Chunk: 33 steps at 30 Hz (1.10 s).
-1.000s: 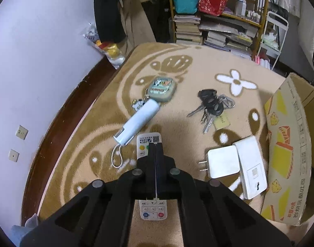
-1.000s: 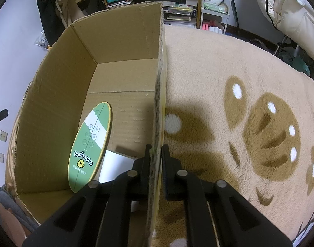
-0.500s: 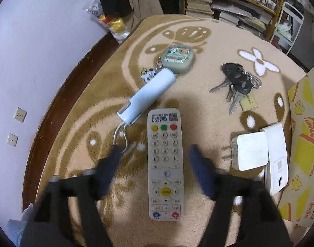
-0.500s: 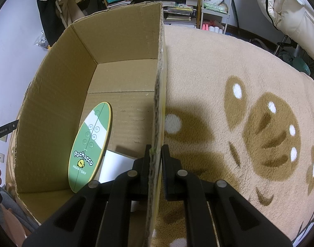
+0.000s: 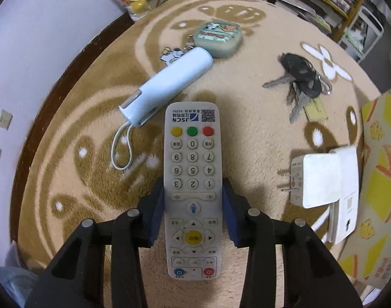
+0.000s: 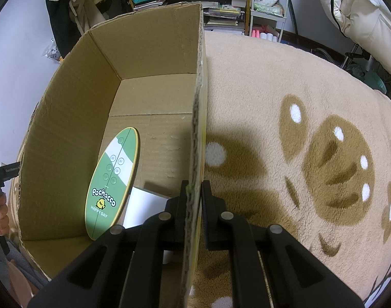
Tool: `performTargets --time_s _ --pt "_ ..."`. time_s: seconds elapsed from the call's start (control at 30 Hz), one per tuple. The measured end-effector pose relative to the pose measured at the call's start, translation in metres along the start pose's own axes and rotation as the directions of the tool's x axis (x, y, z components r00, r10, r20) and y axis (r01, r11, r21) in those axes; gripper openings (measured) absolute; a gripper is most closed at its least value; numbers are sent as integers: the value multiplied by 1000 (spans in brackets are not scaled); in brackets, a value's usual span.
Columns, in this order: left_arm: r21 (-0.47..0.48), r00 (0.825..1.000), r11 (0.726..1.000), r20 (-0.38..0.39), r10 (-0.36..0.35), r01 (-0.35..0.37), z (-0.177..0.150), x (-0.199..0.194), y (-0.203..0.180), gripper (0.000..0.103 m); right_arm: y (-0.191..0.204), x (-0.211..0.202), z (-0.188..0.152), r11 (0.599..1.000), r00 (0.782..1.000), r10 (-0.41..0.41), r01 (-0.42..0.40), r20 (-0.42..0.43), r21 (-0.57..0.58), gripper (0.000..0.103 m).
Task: Organize rigid objects
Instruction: 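Lift the remote with the left tool and regrip it lower down, then carry the remote with the left tool over the box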
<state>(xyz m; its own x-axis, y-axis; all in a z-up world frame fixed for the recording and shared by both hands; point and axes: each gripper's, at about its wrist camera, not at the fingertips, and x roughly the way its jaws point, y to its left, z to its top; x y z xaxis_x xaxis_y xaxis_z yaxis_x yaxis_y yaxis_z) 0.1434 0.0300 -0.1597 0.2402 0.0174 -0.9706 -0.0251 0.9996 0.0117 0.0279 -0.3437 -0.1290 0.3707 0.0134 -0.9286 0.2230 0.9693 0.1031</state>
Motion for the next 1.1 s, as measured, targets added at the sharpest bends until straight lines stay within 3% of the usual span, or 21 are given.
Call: performTargets --time_s 0.13,0.4,0.57,0.63,0.77,0.83,1.1 --pt "23 996 997 48 74 -76 0 -14 -4 40 0 0 0 1000 1000 0 0 0 0 9" --pt "105 981 991 182 68 -88 -7 -66 -22 40 0 0 0 1000 1000 0 0 1 0 9" --pt "143 962 984 267 62 -103 -13 -101 -38 40 0 0 0 1000 1000 -1 1 0 -1 9" --pt "147 958 984 282 61 -106 -15 -111 -44 40 0 0 0 1000 1000 0 0 0 0 9" --pt "159 938 971 328 116 -176 -22 -131 -59 40 0 0 0 1000 1000 0 0 1 1 9" --pt "153 939 976 329 99 -157 -24 -142 -63 40 0 0 0 1000 1000 3 -3 1 5 9" --pt "222 912 956 401 89 -191 -36 -177 -103 40 1 0 0 1000 1000 1 -1 1 0 9"
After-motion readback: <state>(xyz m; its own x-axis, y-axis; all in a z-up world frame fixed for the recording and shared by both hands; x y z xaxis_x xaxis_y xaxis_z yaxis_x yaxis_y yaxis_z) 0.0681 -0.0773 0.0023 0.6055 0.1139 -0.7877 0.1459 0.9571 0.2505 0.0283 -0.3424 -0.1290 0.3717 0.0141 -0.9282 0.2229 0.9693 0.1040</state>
